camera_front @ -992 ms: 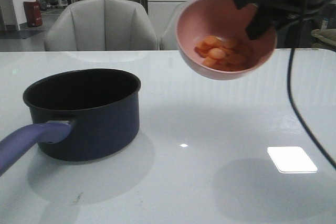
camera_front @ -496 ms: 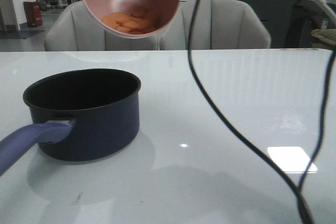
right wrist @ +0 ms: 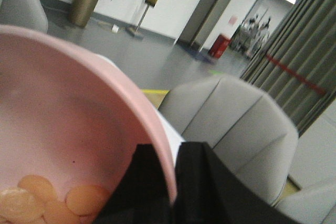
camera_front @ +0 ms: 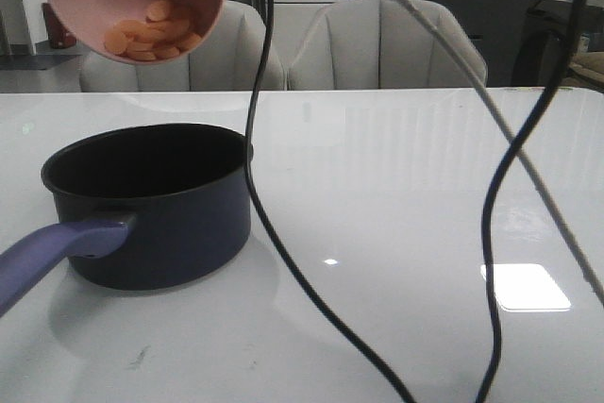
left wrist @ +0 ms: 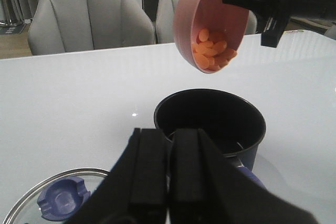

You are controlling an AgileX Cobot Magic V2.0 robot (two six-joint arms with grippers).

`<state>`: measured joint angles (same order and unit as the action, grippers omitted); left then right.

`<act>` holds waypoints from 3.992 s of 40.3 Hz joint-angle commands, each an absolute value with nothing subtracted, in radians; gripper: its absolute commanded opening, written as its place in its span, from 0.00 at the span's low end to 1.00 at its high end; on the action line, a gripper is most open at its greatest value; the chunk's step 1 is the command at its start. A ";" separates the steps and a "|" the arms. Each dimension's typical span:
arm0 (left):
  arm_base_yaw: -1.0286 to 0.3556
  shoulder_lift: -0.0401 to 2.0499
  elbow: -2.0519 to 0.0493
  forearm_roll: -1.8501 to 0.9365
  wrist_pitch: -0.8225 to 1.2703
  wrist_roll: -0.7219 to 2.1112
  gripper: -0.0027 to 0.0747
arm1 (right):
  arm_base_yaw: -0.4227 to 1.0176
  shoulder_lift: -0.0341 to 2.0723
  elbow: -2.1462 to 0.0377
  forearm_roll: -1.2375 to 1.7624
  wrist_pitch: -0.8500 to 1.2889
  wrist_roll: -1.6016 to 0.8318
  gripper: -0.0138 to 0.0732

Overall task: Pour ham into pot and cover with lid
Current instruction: 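Tilt the pink bowl to pour the orange pieces into the saucepan, then carry the empty bowl back and set it on the table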

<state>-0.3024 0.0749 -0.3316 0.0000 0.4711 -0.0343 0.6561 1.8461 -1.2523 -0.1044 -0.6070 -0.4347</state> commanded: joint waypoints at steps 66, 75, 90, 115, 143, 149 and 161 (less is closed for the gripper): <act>-0.312 0.089 -0.360 -0.005 0.398 -0.036 0.18 | 0.651 1.656 -1.260 1.293 0.032 -1.065 0.32; -0.312 0.089 -0.360 -0.005 0.398 -0.036 0.18 | 0.563 1.607 -1.148 1.256 0.149 -1.065 0.32; -0.312 0.089 -0.360 -0.005 0.398 -0.036 0.18 | 0.352 1.480 -0.901 1.166 0.311 -1.038 0.32; -0.312 0.089 -0.360 -0.005 0.392 -0.036 0.18 | 0.066 1.512 -0.936 0.204 0.632 -0.119 0.32; -0.312 0.089 -0.360 -0.005 0.392 -0.036 0.18 | 0.043 1.701 -1.136 0.275 0.779 -0.126 0.62; -0.312 0.089 -0.360 -0.005 0.392 -0.036 0.18 | 0.044 1.662 -1.141 0.273 0.767 -0.174 0.65; -0.312 0.089 -0.360 -0.005 0.392 -0.036 0.18 | 0.050 1.402 -1.086 0.273 0.723 -0.271 0.65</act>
